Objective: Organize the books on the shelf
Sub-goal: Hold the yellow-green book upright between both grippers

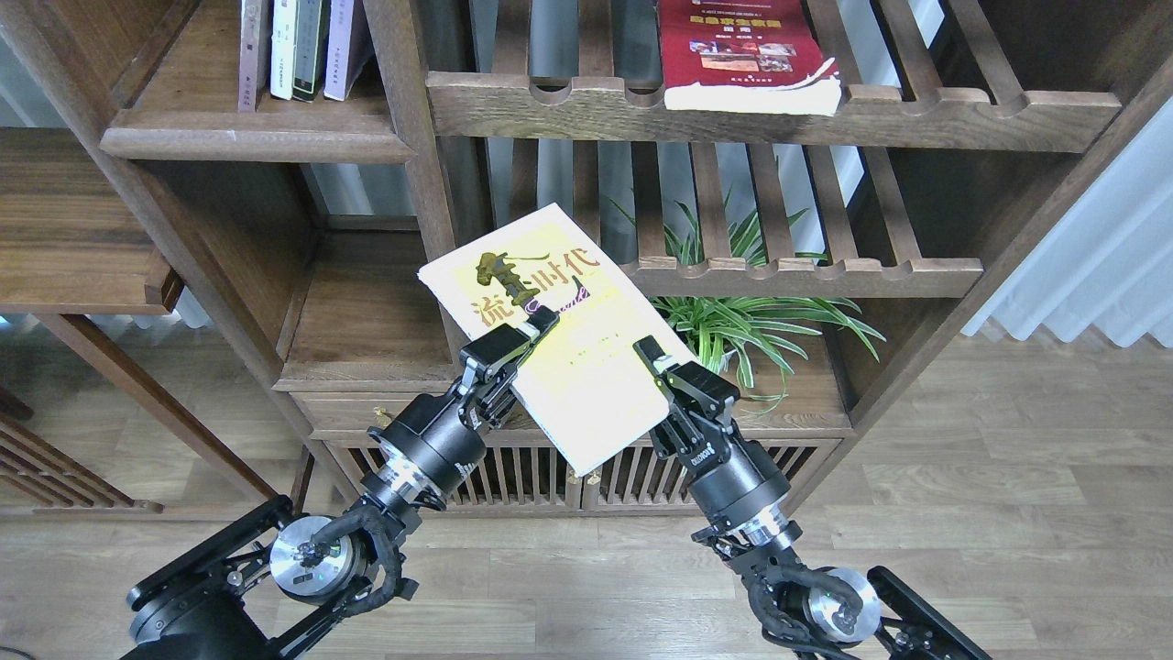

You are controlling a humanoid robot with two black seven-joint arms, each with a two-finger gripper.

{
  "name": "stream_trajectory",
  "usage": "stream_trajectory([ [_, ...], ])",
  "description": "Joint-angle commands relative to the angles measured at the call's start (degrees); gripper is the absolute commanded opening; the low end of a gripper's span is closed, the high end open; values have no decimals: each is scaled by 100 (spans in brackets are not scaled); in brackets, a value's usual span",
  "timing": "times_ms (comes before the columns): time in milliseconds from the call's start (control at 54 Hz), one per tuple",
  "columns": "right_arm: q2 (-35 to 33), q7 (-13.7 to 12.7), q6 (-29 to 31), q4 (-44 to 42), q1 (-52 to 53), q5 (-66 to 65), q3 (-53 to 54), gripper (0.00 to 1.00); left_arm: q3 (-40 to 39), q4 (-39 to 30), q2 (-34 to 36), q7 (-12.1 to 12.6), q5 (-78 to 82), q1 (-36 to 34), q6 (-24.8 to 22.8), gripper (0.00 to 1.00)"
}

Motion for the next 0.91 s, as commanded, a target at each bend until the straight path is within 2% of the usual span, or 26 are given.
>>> stream_trajectory([
  [0, -1, 6, 0, 0, 21, 2, 1, 4, 17, 1, 8, -6, 0, 9, 2, 11],
  [537, -18, 6, 0, 0, 12, 2, 9, 9, 34, 1, 26, -6, 0, 26, 11, 10],
  [890, -18, 6, 0, 0, 21, 2, 9, 27, 34, 9, 35, -6, 0, 53, 11, 10],
])
